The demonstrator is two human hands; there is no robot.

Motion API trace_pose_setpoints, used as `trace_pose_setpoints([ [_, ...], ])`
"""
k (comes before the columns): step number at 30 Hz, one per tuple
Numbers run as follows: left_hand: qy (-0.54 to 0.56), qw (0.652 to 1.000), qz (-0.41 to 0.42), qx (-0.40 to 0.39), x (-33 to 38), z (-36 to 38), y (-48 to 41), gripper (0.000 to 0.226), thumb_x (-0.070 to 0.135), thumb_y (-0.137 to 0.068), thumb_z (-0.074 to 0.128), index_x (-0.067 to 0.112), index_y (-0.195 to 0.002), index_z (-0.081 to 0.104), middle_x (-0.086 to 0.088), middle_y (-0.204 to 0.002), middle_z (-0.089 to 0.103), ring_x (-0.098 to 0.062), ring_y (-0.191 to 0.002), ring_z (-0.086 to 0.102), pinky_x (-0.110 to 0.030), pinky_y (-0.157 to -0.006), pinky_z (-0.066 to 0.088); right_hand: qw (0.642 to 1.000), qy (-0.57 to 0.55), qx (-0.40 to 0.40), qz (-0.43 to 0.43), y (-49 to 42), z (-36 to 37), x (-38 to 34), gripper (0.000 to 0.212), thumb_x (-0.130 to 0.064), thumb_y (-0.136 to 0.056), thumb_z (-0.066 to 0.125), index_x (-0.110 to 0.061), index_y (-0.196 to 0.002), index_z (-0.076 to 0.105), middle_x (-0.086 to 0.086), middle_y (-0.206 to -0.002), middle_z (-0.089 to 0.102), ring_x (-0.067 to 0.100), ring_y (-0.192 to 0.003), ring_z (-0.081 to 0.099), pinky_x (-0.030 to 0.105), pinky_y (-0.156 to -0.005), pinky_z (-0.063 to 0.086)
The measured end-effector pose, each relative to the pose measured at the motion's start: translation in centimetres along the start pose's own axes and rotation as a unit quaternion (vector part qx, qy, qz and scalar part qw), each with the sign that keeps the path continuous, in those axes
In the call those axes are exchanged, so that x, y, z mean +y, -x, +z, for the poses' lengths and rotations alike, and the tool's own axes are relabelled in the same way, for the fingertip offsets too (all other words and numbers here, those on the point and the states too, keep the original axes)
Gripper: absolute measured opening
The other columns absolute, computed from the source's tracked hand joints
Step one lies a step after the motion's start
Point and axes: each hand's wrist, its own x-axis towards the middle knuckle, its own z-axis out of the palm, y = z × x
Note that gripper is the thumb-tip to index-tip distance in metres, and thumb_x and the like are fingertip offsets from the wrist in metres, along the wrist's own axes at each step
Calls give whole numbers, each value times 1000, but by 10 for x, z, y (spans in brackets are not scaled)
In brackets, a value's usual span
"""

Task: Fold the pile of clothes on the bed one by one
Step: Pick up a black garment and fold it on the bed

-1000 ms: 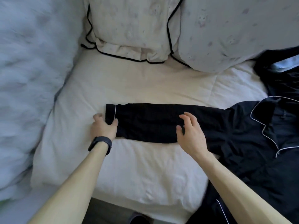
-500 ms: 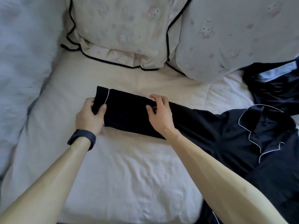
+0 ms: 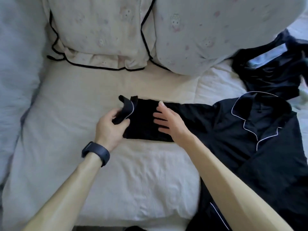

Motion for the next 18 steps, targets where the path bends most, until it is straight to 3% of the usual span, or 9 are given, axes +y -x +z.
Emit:
trace_pose_setpoints([
  [2,31,994,52,-87,29,40,40,36,4,-85,72,36,-102,72,9,-103,73,-7,-94,68,-28,-86,54,993,-118,-21,1,47,-23,-6,69,-76,-76,62,-27,-124,65,-1,-120,73,19,-107,71,43,-95,56],
  [3,30,987,76,-136,41,64,62,39,3,-85,73,38,-102,73,11,-104,72,-3,-95,68,-26,-88,54,990,-142,-10,-11,69,-39,-1,61,-68,-78,67,-21,-117,68,2,-112,74,21,-102,72,42,-90,58],
  [5,-9,968,113,-224,63,118,107,36,8,-80,75,34,-105,76,15,-106,72,3,-100,66,-22,-93,52,986,-146,59,-47,115,-84,19,31,-37,-89,75,-9,-99,67,7,-91,69,24,-91,70,38,-78,58],
  [7,-27,946,110,-304,78,165,147,35,21,-74,75,31,-107,77,19,-105,72,6,-101,64,-19,-93,50,970,-176,156,-58,154,-136,48,13,-8,-91,69,2,-98,64,13,-85,66,30,-86,69,38,-70,58],
  [9,-61,924,118,-360,87,207,185,31,33,-75,75,37,-105,77,23,-101,72,7,-99,62,-13,-90,45,945,-233,226,-33,198,-193,83,9,0,-92,63,2,-100,65,17,-88,69,34,-88,69,40,-70,59],
  [12,-127,914,151,-355,84,270,245,26,42,-78,67,41,-102,73,25,-101,67,4,-102,55,-13,-89,41,900,-335,279,2,277,-291,152,23,-5,-84,66,0,-106,67,15,-89,70,36,-87,68,47,-76,56],
  [14,-204,913,178,-305,66,306,268,36,41,-77,60,39,-113,68,22,-116,60,1,-112,50,-22,-99,42,883,-374,283,38,320,-337,190,21,-10,-83,65,3,-99,68,9,-82,71,25,-64,68,41,-59,56],
  [16,-340,886,190,-252,45,334,277,53,37,-81,58,35,-134,55,9,-142,48,-12,-131,42,-32,-111,37,862,-395,308,72,347,-373,226,14,-6,-92,57,-8,-82,66,6,-76,72,18,-45,65,41,-39,55],
  [18,-478,833,173,-217,27,359,276,68,39,-88,55,35,-152,32,-2,-162,22,-25,-148,21,-40,-120,23,861,-359,349,92,346,-407,277,14,-12,-89,69,-12,-103,69,9,-97,77,27,-71,75,56,-53,59],
])
